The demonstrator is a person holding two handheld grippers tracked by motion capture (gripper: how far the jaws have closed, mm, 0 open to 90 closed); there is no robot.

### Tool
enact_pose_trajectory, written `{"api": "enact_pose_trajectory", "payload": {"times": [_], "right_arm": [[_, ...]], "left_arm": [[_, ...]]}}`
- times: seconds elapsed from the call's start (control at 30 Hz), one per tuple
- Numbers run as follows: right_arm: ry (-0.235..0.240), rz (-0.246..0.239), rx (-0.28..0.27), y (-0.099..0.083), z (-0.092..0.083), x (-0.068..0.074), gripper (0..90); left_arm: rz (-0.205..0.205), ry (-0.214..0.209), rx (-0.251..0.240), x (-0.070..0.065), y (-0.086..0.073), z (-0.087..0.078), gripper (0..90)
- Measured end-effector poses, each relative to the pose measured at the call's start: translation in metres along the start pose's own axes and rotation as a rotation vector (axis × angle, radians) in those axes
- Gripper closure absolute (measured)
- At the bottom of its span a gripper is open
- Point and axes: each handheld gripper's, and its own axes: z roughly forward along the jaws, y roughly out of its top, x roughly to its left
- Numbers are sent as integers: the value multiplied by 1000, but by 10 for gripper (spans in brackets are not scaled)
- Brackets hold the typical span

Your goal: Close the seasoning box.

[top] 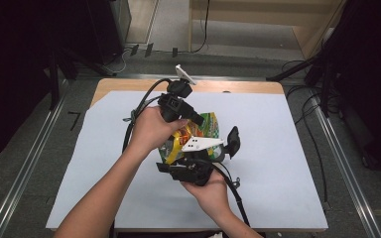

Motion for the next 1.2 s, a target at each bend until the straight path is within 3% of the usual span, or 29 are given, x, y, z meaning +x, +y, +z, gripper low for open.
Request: {"api": "enact_pose_trajectory", "payload": {"times": [0.63, 0.87, 1.2], "right_arm": [[2, -2, 4, 0, 0, 0, 706], [-3, -17, 9, 3, 2, -3, 707], [5, -19, 10, 8, 6, -11, 705]], "left_arm": [[3, 3, -3, -1, -1, 0, 835], [10, 14, -33, 0, 0, -4, 836], [-25, 20, -27, 9, 6, -3, 836]]}}
